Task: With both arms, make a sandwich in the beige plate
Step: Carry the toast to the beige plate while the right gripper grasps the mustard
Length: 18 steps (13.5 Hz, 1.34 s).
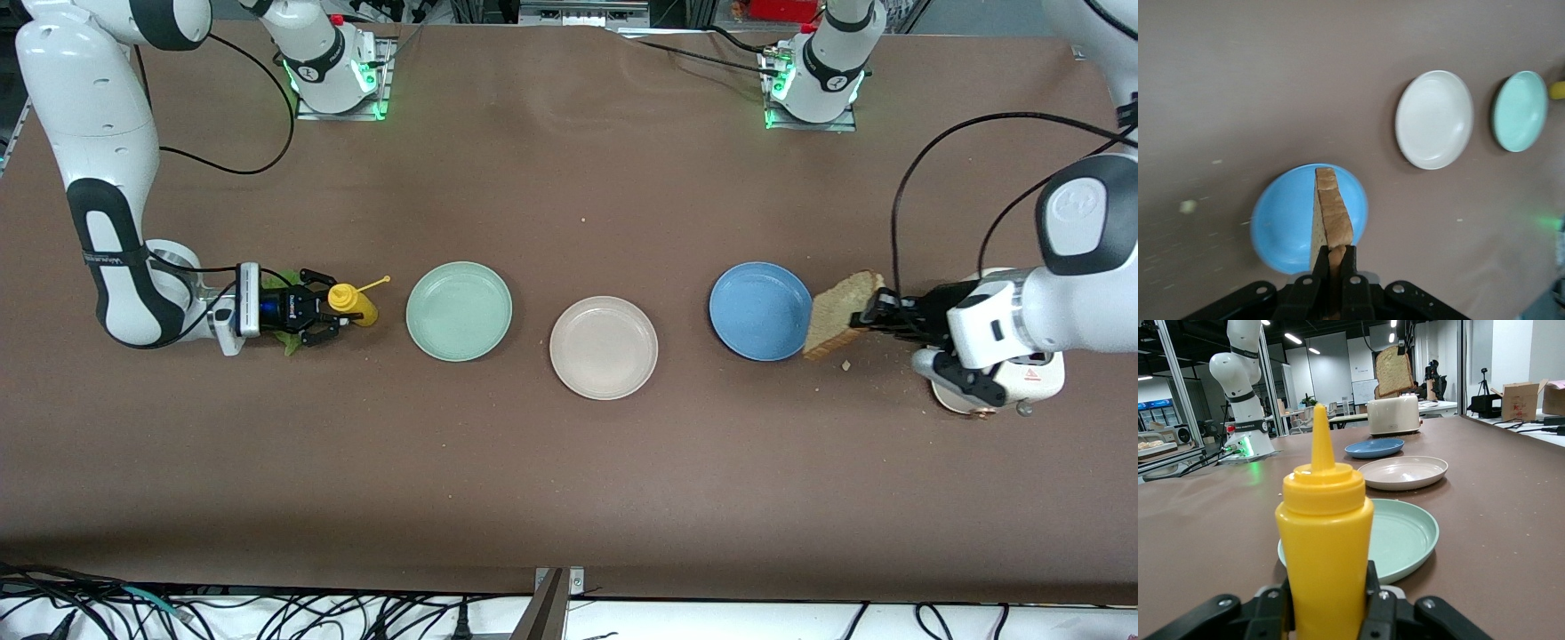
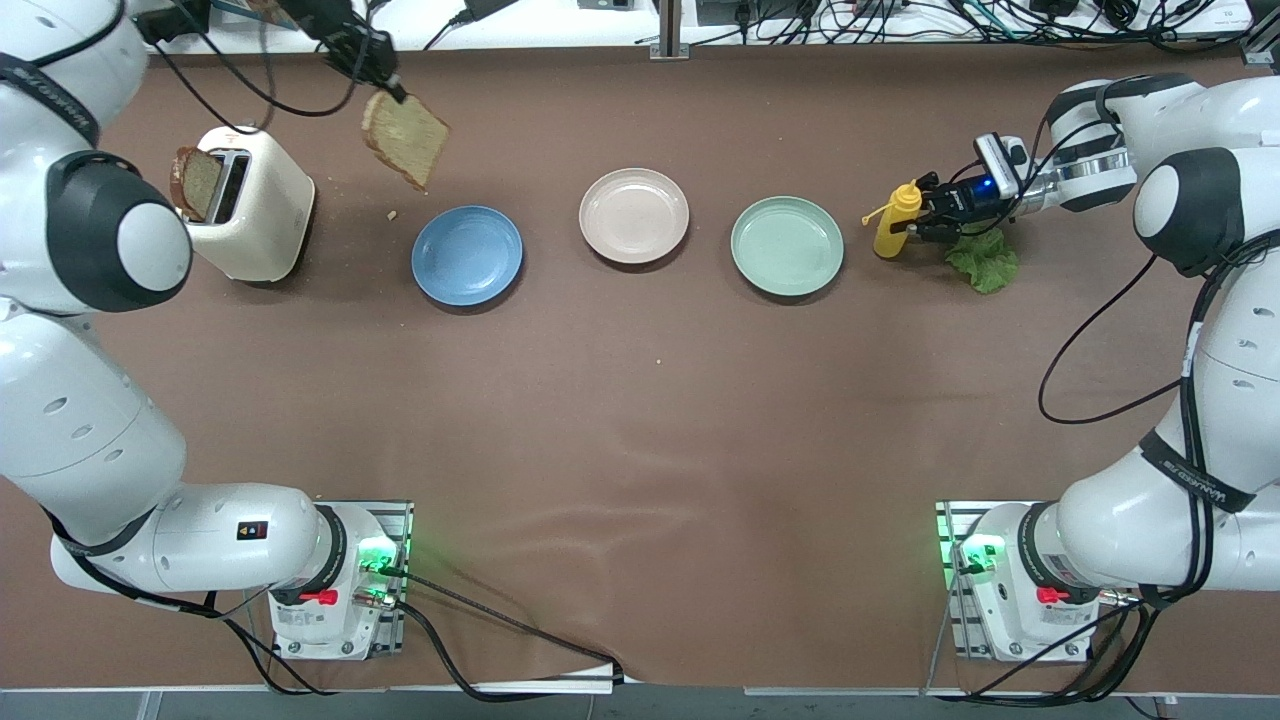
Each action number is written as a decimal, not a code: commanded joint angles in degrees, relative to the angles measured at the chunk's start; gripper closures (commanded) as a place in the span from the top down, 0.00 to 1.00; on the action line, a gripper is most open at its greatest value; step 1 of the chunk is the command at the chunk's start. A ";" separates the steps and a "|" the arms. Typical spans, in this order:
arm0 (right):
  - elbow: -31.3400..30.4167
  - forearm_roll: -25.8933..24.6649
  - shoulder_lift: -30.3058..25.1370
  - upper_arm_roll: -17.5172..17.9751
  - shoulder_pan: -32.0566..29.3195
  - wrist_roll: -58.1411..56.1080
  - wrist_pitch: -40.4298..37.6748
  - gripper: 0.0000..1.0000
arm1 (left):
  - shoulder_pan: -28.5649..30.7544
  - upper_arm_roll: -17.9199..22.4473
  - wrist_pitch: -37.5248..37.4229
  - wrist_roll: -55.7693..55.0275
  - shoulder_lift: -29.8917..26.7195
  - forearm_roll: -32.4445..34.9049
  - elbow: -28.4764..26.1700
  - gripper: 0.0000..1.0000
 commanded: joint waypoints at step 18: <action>19.86 -14.95 -3.34 -1.03 0.15 33.09 -7.04 0.00 | -16.51 0.64 16.61 -4.25 21.54 -36.91 2.21 0.00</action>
